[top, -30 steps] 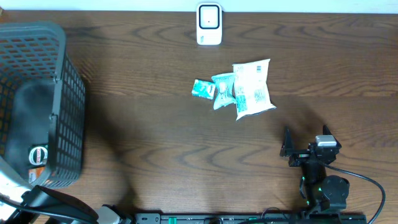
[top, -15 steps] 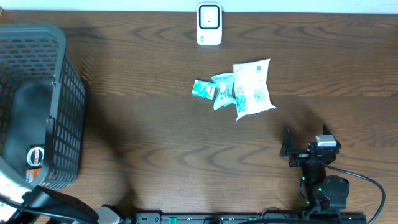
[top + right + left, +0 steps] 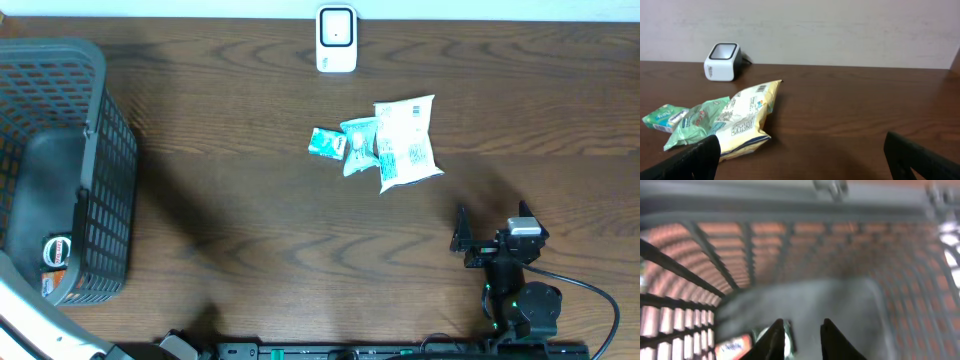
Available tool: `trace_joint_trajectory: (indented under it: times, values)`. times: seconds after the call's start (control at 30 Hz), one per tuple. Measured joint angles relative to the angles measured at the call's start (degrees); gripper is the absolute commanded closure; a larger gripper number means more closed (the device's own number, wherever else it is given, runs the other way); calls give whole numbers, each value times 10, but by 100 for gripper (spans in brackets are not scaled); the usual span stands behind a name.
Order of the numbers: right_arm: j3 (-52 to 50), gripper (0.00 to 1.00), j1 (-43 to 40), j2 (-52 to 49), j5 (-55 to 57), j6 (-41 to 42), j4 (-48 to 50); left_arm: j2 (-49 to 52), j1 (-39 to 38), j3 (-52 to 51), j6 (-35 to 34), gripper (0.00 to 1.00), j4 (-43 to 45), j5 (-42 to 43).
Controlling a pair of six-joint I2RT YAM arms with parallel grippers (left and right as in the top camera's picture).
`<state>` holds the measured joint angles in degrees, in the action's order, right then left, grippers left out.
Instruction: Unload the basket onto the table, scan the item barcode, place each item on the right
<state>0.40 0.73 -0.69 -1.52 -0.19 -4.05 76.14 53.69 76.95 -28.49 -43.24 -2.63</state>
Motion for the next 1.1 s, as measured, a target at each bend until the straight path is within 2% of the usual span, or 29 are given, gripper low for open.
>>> trace_joint_trajectory:
  times: [0.1, 0.2, 0.3, 0.37, 0.57, 1.1]
  values:
    - [0, 1, 0, 0, 0, 0, 0, 12, -1, 0, 0, 71, -14, 29]
    - [0, 1, 0, 0, 0, 0, 0, 26, -1, 0, 2, 60, -32, 43]
    - [0, 1, 0, 0, 0, 0, 0, 43, -1, 0, -1, 34, -55, 49]
    - [0, 1, 0, 0, 0, 0, 0, 56, -1, 0, -8, 6, -75, 47]
    - [0, 1, 0, 0, 0, 0, 0, 107, -1, 0, -30, 4, -123, 31]
    - [0, 1, 0, 0, 0, 0, 0, 261, -1, 0, -102, 4, -170, 1]
